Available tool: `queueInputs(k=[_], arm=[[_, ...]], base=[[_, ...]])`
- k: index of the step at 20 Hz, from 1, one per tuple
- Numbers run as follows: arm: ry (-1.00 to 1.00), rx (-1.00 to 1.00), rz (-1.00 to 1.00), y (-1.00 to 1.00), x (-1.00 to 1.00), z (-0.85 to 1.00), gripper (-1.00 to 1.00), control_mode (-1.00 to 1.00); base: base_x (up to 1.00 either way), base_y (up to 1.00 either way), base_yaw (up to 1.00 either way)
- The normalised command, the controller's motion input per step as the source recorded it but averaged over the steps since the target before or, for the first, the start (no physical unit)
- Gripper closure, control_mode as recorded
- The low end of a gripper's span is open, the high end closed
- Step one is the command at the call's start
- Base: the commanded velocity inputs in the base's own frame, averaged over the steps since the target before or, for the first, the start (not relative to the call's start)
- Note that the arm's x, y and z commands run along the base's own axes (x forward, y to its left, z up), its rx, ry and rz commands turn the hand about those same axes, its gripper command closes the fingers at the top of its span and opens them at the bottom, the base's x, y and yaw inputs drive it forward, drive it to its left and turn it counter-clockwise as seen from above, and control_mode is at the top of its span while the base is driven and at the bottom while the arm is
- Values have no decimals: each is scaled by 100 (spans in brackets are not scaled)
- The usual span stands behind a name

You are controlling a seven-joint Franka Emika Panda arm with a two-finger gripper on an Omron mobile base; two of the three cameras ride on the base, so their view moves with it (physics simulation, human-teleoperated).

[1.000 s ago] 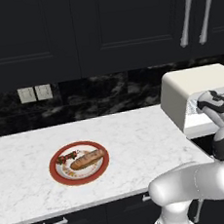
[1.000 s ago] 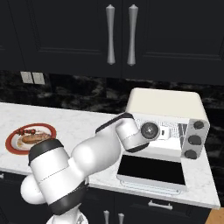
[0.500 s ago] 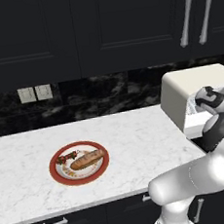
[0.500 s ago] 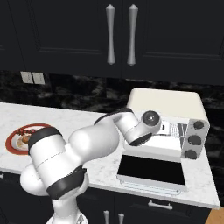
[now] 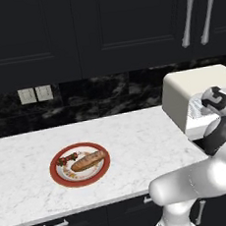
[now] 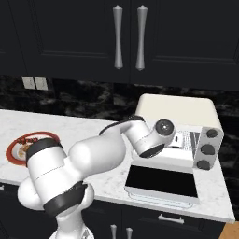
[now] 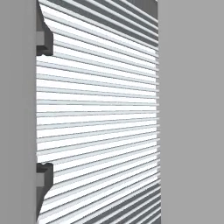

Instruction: Pick up the kebab skewer and baguette bread, and place them inside the toaster oven. Close the toaster oven door and start by setting the timer.

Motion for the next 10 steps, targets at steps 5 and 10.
queueInputs(k=[5, 10], arm=[[1, 0, 0, 0, -81, -89, -100, -100], [3, 0, 0, 0, -94, -94, -100, -100]], base=[[0, 0, 0], [0, 0, 0]])
